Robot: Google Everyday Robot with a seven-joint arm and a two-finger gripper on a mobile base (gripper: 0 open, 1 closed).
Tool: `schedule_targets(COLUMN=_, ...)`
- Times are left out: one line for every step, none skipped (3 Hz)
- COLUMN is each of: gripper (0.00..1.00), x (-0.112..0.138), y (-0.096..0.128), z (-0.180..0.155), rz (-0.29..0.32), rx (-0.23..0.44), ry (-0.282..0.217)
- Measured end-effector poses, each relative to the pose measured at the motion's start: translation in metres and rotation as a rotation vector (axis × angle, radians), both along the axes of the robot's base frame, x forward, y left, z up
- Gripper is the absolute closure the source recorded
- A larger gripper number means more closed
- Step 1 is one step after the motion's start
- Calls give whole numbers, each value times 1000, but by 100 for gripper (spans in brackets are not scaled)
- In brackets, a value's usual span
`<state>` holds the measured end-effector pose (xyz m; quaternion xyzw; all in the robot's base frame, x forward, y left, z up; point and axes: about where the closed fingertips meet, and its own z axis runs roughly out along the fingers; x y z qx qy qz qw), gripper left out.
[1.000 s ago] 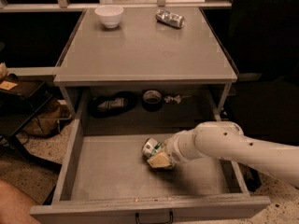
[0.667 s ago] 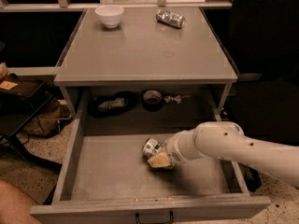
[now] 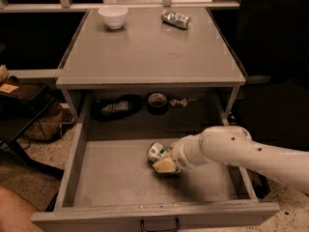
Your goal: Place 7up can into top drawer
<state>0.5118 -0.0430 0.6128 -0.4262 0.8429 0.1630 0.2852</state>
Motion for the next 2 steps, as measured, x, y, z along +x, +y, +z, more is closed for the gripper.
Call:
schedule_targets(gripper=0, x=0, y=0, z=0, rz=0, rx=0, ry=0)
schedule_targets(gripper=0, x=0, y=0, z=0, rz=0, rx=0, ry=0)
